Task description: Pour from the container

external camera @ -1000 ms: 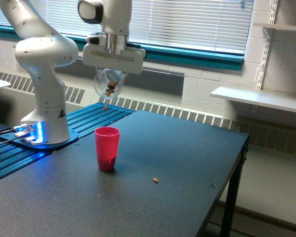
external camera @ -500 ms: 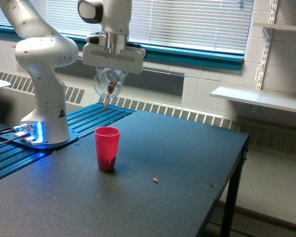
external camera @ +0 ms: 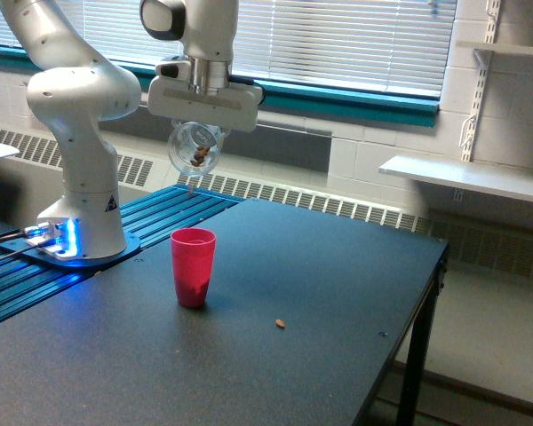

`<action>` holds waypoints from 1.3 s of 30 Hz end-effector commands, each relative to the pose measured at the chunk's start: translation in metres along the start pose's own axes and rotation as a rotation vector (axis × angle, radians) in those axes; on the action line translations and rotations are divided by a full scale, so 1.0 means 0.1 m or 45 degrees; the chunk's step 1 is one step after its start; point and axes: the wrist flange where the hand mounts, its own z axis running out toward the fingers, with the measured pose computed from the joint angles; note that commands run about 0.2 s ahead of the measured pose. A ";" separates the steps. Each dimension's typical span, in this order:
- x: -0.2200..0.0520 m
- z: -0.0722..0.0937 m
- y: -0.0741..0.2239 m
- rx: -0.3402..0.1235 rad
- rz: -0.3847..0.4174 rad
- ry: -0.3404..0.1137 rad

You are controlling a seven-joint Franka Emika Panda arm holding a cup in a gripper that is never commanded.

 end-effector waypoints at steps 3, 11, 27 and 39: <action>0.05 -0.05 -0.04 -0.004 -0.002 0.014; 0.04 -0.09 -0.05 -0.039 0.003 0.015; 0.07 -0.11 -0.14 -0.055 0.001 0.014; 0.11 -0.08 -0.20 -0.059 -0.011 0.024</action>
